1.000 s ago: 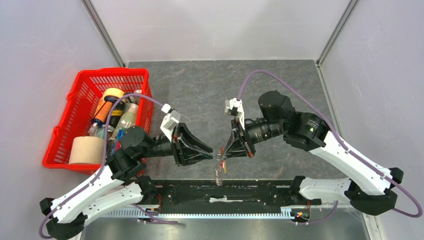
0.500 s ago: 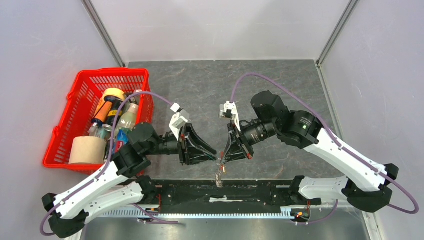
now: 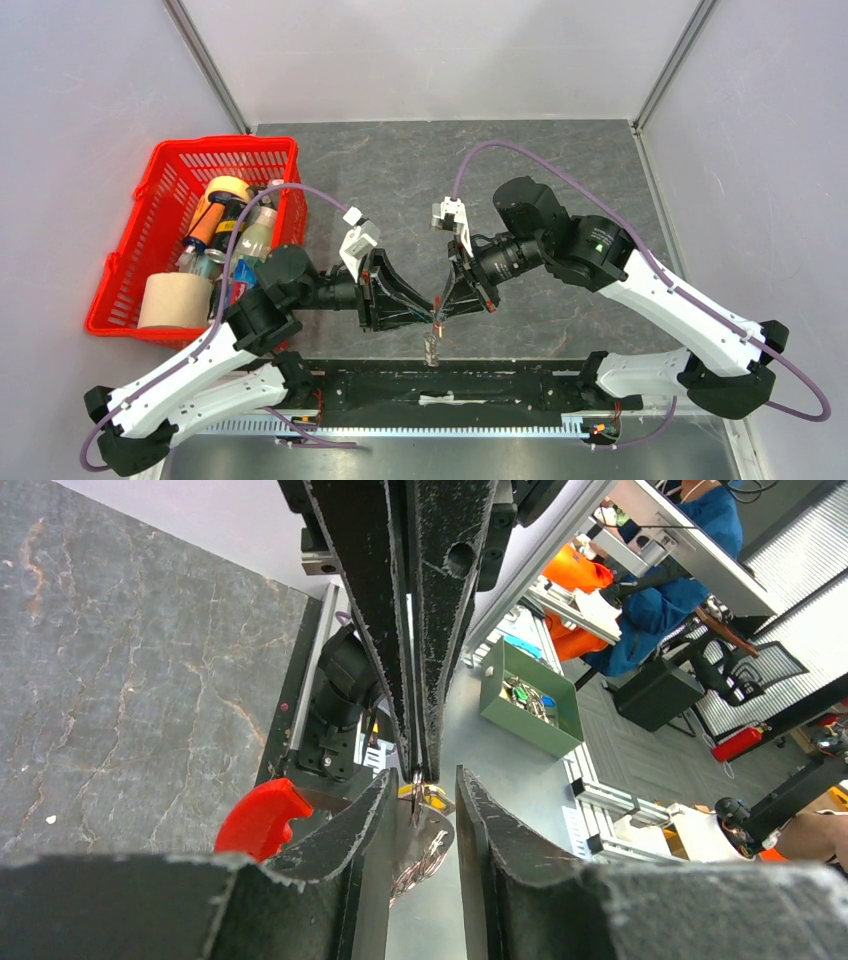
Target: Put the keys on the keyring
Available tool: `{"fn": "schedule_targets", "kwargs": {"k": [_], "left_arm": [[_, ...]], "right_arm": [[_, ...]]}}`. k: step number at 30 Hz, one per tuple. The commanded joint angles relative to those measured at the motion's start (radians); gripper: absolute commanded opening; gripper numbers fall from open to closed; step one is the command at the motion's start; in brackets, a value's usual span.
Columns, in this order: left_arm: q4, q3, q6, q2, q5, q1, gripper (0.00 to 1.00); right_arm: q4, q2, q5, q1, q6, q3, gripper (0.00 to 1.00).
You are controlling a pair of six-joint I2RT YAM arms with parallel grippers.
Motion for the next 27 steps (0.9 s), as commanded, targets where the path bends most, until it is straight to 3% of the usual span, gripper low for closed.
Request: {"fn": "schedule_targets", "kwargs": {"k": [1, 8, 21, 27], "left_arm": [[-0.012, 0.043, -0.004, 0.005, 0.029, 0.0, 0.33], [-0.016, 0.047, 0.004, 0.006, 0.025, -0.001, 0.25], [-0.009, 0.05, 0.004, 0.019, 0.026, -0.001, 0.21], [0.01, 0.048, 0.004, 0.032, 0.043, -0.001, 0.03]], "right_arm": [[0.045, -0.002, -0.006, 0.005, -0.012, 0.055, 0.0], [0.048, -0.001, -0.01, 0.006, -0.012, 0.045, 0.0], [0.038, 0.009, -0.007, 0.026, -0.032, 0.04, 0.0], [0.038, 0.015, -0.001, 0.037, -0.037, 0.04, 0.0]]}}
